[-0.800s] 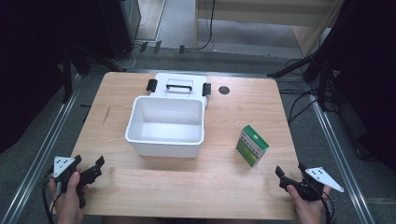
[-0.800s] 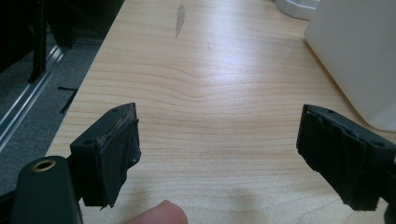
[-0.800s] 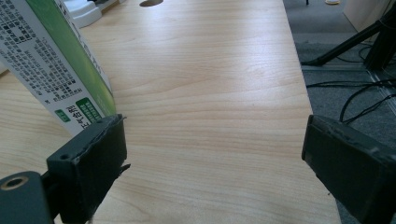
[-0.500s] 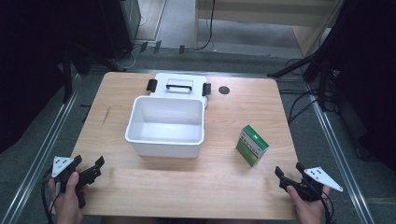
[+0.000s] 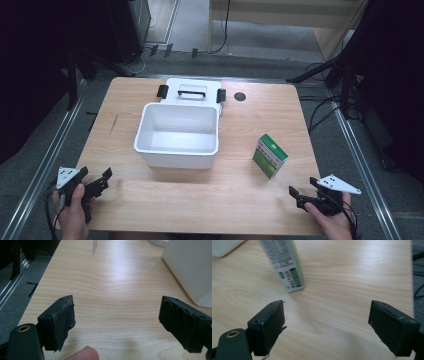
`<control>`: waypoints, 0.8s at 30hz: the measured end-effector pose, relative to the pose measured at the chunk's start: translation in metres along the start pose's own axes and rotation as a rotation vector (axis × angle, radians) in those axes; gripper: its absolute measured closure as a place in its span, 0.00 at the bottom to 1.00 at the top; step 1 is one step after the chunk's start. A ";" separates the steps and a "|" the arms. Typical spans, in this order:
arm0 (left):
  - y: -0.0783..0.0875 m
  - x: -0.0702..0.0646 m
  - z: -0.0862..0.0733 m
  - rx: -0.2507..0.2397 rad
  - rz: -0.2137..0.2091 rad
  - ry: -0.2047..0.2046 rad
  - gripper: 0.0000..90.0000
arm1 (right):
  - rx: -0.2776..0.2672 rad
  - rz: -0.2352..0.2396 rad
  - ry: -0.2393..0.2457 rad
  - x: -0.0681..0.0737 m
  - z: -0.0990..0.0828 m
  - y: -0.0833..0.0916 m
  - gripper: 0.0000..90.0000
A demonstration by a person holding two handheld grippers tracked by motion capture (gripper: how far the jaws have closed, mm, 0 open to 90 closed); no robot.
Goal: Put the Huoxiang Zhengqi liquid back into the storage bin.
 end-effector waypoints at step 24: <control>-0.001 0.002 0.000 0.008 -0.004 0.026 0.16 | 0.537 0.122 0.237 0.027 0.043 0.000 0.15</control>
Point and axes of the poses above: each handheld gripper's, and its own axes: y roughly backward along the jaws, z roughly out of its top, x roughly to its left, the point moved 8 cm from there along -y, roughly forward along the jaws, and after that the axes turned 11 degrees about y, right-handed, at the moved point
